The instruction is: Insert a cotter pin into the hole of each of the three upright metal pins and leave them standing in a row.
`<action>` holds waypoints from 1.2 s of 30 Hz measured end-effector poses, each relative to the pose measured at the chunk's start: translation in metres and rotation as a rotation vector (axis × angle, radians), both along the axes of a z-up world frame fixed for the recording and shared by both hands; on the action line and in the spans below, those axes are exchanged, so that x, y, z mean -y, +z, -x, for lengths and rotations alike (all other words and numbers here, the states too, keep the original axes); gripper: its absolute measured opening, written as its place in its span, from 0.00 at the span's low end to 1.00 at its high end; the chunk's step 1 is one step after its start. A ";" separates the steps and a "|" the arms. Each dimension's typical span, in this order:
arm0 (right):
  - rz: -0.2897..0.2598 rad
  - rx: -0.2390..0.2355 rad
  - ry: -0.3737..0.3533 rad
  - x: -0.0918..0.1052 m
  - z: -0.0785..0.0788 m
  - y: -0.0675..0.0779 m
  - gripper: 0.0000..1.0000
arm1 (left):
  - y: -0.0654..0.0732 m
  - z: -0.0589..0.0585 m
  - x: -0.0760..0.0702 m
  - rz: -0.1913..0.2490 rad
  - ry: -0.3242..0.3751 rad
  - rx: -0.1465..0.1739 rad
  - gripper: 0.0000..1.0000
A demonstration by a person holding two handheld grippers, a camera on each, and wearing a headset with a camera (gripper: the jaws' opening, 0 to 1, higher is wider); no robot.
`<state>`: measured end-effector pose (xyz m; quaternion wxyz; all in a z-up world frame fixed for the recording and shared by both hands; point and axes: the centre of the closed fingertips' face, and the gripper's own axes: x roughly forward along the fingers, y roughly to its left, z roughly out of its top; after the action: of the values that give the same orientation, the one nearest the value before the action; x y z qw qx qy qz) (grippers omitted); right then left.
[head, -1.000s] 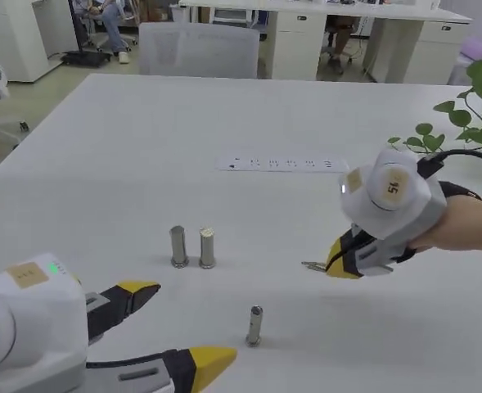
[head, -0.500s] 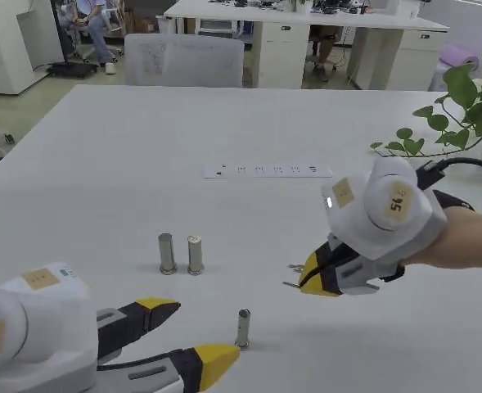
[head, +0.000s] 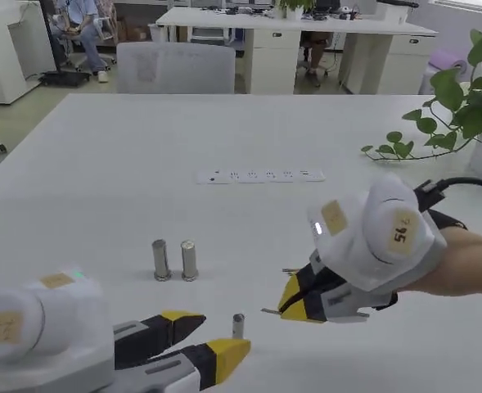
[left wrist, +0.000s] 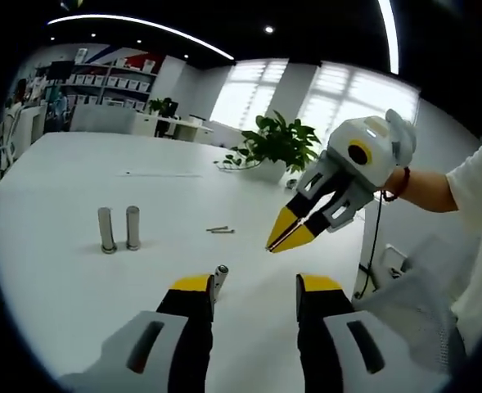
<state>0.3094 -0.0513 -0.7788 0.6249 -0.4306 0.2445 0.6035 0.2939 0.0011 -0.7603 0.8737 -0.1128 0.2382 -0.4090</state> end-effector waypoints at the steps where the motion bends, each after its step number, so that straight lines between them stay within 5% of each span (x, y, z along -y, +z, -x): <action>1: -0.001 0.001 0.004 -0.001 0.002 0.000 0.02 | 0.000 0.000 0.001 0.004 -0.003 -0.003 0.36; 22: -0.039 0.034 0.072 -0.017 0.026 0.006 0.02 | -0.001 0.004 0.026 0.124 -0.017 -0.140 0.14; 36: -0.052 0.040 0.079 -0.020 0.030 0.007 0.02 | -0.005 0.008 0.031 0.132 -0.029 -0.177 0.02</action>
<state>0.2793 -0.0310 -0.7720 0.6164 -0.4356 0.1991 0.6250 0.2856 -0.0299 -0.7655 0.8339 -0.2026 0.2886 -0.4247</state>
